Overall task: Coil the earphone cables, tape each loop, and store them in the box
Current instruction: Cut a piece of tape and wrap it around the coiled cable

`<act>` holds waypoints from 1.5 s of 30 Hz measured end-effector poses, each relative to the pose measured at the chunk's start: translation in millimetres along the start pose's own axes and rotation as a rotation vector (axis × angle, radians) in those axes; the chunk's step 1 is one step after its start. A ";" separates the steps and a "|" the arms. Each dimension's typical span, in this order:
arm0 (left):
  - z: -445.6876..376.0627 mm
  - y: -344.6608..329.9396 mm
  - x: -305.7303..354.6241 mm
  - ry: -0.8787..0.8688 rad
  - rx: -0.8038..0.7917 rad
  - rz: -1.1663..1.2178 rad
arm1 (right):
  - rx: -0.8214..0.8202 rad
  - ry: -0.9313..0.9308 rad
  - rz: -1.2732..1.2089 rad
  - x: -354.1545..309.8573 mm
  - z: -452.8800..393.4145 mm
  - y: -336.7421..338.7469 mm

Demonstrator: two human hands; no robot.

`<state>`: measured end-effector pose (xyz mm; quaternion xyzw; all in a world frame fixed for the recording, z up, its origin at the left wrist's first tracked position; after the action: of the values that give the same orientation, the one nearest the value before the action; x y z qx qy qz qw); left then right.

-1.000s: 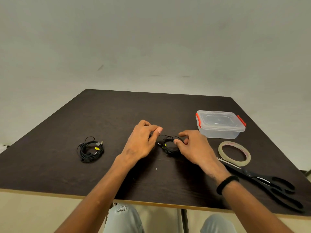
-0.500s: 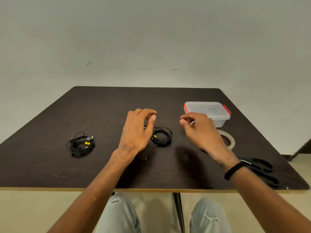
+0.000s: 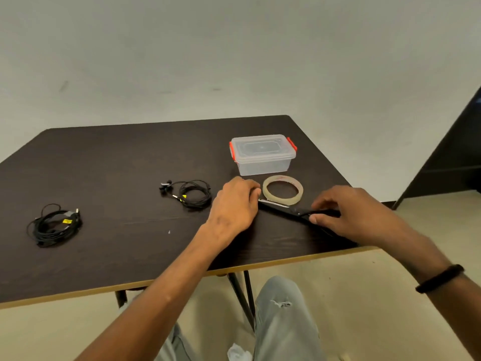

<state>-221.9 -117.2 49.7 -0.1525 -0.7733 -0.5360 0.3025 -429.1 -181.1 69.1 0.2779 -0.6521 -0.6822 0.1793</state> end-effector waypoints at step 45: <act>-3.6 -3.3 -22.6 0.057 -0.101 0.196 | 0.414 0.084 -0.592 62.7 -17.0 -0.9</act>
<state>-205.2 -119.8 33.9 -0.2273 -0.7177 -0.5462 0.3673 -467.5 -232.5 59.2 0.5126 -0.6599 -0.5460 -0.0594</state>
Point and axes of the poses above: each hand's wrist, its own z-axis away from the middle knuckle, its own y-axis out of the back of the hand, x = y × z, the point moved 9 cm from there along -z, towards the middle knuckle, and after that the axes turned 9 degrees about z, right-handed, at the moved point
